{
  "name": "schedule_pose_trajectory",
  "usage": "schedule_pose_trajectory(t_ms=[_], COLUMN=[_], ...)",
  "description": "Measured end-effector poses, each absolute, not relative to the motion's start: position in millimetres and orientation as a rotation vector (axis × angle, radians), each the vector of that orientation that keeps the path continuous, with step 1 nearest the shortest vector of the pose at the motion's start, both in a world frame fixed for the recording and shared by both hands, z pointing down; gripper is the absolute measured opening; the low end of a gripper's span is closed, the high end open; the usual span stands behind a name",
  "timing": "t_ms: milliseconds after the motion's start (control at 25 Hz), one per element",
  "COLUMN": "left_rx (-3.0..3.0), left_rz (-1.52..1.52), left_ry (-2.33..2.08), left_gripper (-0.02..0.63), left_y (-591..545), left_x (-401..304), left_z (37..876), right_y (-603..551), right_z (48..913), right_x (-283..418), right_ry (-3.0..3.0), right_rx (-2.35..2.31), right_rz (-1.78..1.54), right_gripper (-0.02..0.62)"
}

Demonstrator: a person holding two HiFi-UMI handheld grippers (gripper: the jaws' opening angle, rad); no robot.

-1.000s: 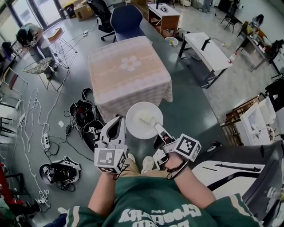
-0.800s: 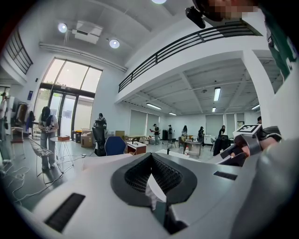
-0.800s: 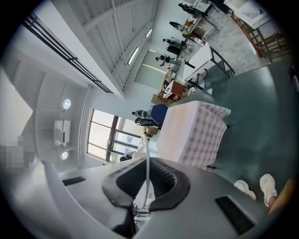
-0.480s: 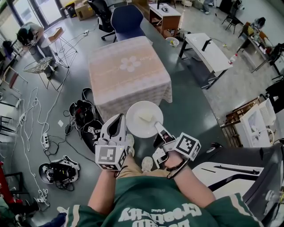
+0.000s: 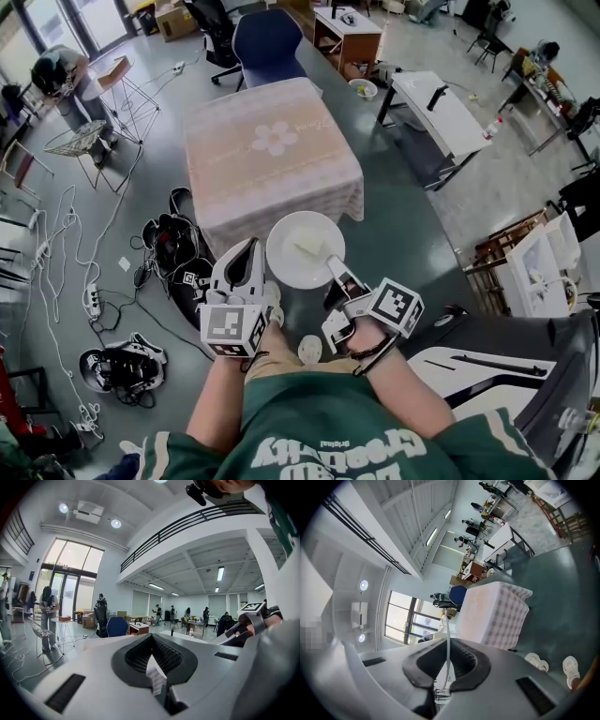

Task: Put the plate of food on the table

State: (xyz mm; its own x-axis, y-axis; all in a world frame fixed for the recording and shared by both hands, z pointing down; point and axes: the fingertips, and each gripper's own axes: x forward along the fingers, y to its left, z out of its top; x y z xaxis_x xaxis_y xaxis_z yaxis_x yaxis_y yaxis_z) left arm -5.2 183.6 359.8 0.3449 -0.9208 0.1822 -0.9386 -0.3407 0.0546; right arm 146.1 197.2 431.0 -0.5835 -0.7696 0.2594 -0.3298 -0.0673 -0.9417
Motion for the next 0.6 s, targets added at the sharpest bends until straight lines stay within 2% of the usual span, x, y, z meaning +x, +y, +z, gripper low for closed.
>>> schedule_pose_trajectory(t_ms=[600], left_rx=[2.488], left_rz=[0.191], left_ry=[-1.663], left_gripper=[0.009], left_y=[88], left_x=[-32], left_z=[372], right_y=[109], right_z=[448], right_x=[122], right_ry=[1.779], right_rx=[-1.235], right_rz=[-1.702], right_gripper=[0.021])
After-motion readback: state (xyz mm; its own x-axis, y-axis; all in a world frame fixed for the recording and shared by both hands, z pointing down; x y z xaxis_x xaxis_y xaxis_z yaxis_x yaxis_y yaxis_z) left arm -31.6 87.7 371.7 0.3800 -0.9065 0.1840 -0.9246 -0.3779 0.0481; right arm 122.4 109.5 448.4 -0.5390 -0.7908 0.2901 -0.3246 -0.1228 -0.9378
